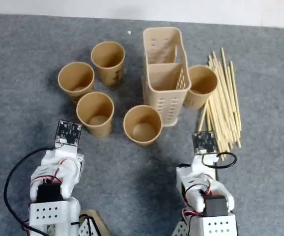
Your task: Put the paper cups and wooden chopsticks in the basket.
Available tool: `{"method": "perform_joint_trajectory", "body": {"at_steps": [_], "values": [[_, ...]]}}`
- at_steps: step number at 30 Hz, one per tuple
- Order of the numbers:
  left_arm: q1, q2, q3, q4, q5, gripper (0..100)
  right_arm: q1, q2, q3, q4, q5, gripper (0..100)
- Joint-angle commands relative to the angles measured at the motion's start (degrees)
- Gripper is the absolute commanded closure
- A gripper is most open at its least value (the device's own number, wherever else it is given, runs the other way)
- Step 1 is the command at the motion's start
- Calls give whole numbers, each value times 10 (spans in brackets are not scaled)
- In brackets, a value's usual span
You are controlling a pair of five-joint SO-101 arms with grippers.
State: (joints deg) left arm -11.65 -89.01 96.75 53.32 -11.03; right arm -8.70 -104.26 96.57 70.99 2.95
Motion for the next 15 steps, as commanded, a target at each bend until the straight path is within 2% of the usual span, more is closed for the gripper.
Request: {"method": "perform_joint_trajectory", "body": {"at_steps": [1, 4, 10, 12, 15], "values": [[-3, 2, 7, 1, 3, 835, -26, -7, 74, 4, 8, 989], [14, 2, 7, 1, 3, 835, -27, -7, 73, -3, 43, 989], [41, 2, 7, 1, 3, 835, 30, -8, 58, -142, 338, 993], [46, 2, 7, 1, 3, 835, 51, -8, 37, -185, 334, 993], [47, 2, 7, 1, 3, 835, 78, -7, -4, -211, 227, 993]]}}
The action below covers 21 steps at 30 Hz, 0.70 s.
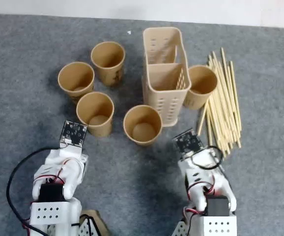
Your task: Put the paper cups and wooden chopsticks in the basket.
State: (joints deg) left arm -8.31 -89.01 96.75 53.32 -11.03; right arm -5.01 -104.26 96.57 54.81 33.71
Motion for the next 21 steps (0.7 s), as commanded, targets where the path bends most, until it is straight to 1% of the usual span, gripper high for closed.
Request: {"method": "perform_joint_trajectory", "body": {"at_steps": [1, 3, 5, 7, 8, 10, 12, 13, 17, 19, 21], "values": [[14, 2, 7, 1, 3, 835, 51, -7, -17, -50, -118, 993], [18, 2, 7, 2, 1, 833, 72, -7, -36, -48, -174, 991], [8, 2, 7, -2, 1, 833, 85, -7, -44, -48, -208, 989], [-7, 1, -13, -3, -4, 833, 86, -6, -40, -47, -222, 989], [-25, 0, -38, 1, -19, 835, 87, -7, -28, -47, -220, 989], [-87, -7, -95, 2, -55, 835, 87, -7, -6, -47, -220, 989], [-147, -21, -162, 11, -46, 835, 87, -7, 8, -47, -220, 989], [-163, -25, -201, 24, -33, 835, 87, -7, 9, -47, -220, 989], [-172, -22, -364, 105, -24, 832, 87, -5, 11, -35, -220, 989], [-172, 7, -437, 142, -21, 832, 87, -5, 11, -10, -221, 988], [-165, 65, -507, 171, 2, 832, 86, -6, 10, 1, -221, 988]]}}
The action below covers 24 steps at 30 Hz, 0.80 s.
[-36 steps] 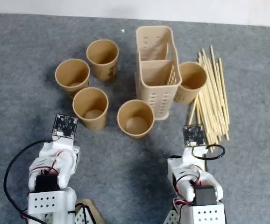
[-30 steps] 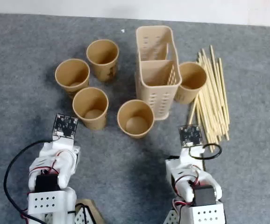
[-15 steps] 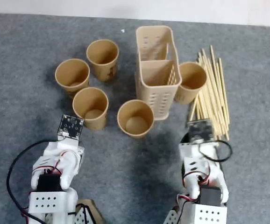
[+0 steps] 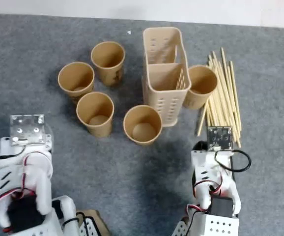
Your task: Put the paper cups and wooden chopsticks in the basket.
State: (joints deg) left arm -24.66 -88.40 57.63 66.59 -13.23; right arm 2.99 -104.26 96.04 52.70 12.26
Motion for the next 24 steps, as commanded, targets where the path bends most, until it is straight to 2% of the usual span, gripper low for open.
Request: {"method": "perform_joint_trajectory", "body": {"at_steps": [1, 8, 13, 18, 24], "values": [[7, 96, -149, 55, 33, 832, 6, -6, 15, 23, -6, 988], [115, 422, -389, 179, 94, 826, 6, -5, 15, 25, -6, 988], [182, 599, -522, 229, 142, 777, -15, -7, 17, 23, -5, 988], [204, 709, -553, 229, 178, 776, -15, -7, 17, 22, -5, 988], [203, 786, -553, 223, 182, 775, -15, -7, 17, 22, -5, 988]]}}
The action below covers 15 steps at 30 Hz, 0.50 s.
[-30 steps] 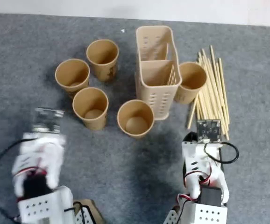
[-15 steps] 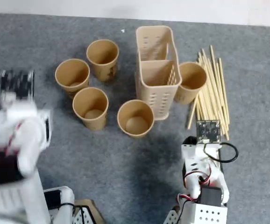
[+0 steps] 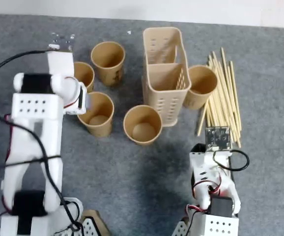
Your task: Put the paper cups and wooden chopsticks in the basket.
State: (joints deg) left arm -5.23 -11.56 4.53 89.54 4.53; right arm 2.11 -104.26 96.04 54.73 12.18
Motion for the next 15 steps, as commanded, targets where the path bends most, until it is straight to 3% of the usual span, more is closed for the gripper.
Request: {"method": "perform_joint_trajectory", "body": {"at_steps": [1, 12, 15], "values": [[7, 29, -22, -14, 4, 775, -7, -7, 17, 1, -4, 988], [-4, 180, -22, -87, 4, 780, -7, -7, 21, -28, -4, 988], [-3, 201, -29, -89, 4, 864, -7, -7, 22, -29, -4, 988]]}}
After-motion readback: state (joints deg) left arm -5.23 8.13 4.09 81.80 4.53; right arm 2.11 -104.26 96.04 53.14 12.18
